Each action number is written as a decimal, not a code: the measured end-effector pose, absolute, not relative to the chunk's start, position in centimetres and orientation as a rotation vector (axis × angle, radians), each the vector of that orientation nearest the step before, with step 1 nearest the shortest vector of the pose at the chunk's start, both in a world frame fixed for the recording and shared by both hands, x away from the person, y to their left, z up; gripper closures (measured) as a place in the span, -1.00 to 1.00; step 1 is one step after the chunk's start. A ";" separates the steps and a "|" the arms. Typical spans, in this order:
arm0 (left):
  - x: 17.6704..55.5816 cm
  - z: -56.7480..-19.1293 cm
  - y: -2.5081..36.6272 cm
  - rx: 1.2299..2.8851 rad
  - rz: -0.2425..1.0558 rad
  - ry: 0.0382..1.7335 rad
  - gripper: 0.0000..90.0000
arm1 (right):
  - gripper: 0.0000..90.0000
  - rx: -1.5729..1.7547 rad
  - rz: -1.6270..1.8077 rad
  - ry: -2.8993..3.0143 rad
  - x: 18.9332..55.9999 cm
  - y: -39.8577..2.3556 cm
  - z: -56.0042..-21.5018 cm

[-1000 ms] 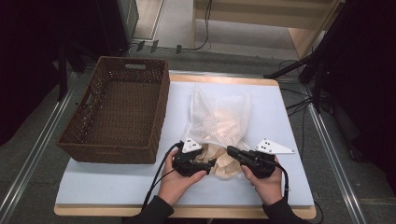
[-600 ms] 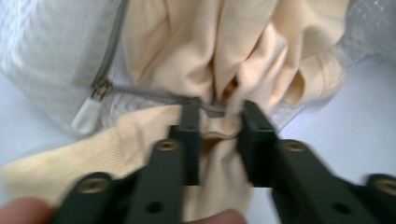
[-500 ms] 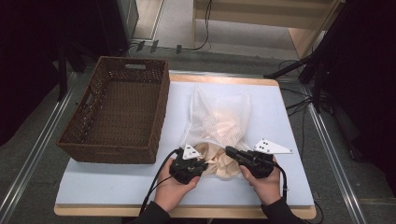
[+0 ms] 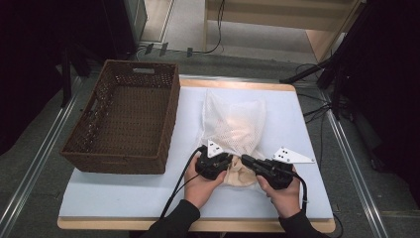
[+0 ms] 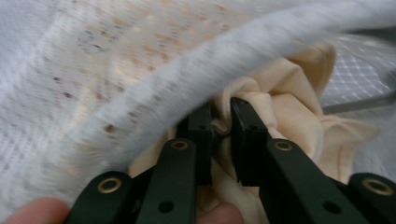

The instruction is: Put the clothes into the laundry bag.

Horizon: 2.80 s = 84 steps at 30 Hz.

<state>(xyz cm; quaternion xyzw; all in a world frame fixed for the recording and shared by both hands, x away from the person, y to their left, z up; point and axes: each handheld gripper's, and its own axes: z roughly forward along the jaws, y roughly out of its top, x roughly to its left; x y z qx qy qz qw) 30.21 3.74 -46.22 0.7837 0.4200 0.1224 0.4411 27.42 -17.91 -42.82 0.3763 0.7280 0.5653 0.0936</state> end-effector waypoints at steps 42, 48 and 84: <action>28.7 -44.9 4.0 1.941 0.305 1.035 -0.05 | 1.00 1.145 1.645 2.153 27.7 -18.2 -43.5; 26.8 -45.8 3.9 2.016 0.306 1.062 -0.33 | 1.00 1.153 1.641 2.150 27.8 -18.2 -43.6; 29.1 -46.5 5.5 2.103 0.374 1.074 0.04 | 1.00 1.191 1.616 2.139 28.1 -18.6 -44.1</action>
